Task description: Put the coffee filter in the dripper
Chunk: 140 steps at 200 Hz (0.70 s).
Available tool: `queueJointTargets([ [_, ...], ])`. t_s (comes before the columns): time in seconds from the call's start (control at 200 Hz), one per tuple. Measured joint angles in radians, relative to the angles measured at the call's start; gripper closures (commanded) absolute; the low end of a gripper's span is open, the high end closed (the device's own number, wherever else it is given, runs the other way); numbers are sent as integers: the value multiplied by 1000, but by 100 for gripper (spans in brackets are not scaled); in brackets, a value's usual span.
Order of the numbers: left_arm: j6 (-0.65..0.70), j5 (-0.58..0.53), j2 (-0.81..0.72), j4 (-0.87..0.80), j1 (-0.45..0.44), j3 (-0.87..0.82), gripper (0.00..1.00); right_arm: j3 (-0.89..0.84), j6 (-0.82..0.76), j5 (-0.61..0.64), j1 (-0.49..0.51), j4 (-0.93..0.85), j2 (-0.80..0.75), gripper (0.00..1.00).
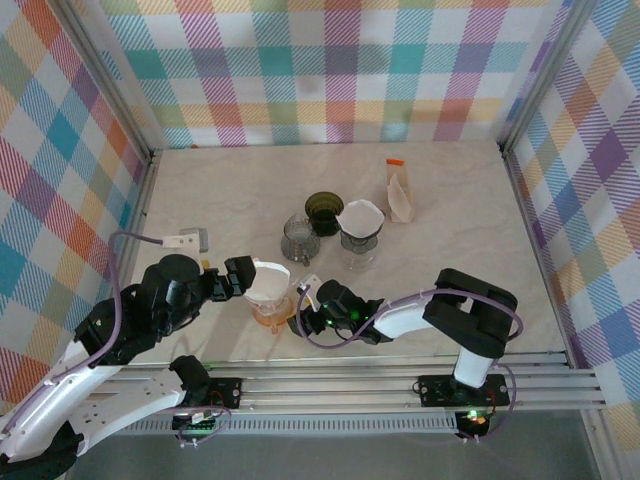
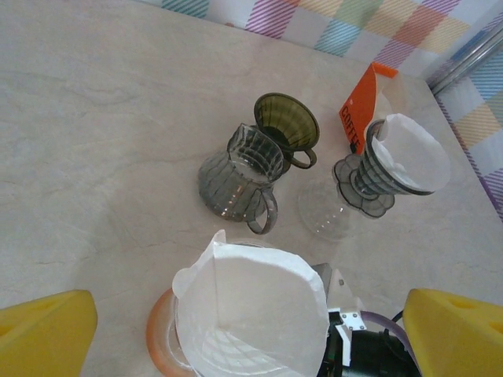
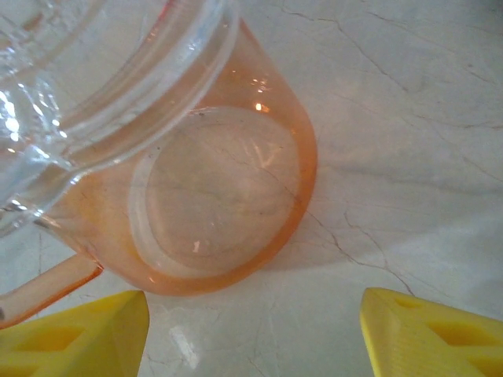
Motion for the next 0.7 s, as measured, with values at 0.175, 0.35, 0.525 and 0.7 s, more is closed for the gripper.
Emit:
queueJointTargets([
  [0.175, 0, 0, -2, 0, 0, 0, 0, 31, -4, -24, 0, 25, 30, 30],
  [0.35, 0, -1, -2, 0, 0, 0, 0, 67, -3, -31, 0, 30, 63, 33],
  [0.525, 0, -3, -4, -3, 0, 0, 0, 96, -3, -30, 0, 48, 97, 35],
  [0.7, 0, -4, -19, -13, 0, 8, 0, 169, -11, -19, 0, 50, 154, 37],
])
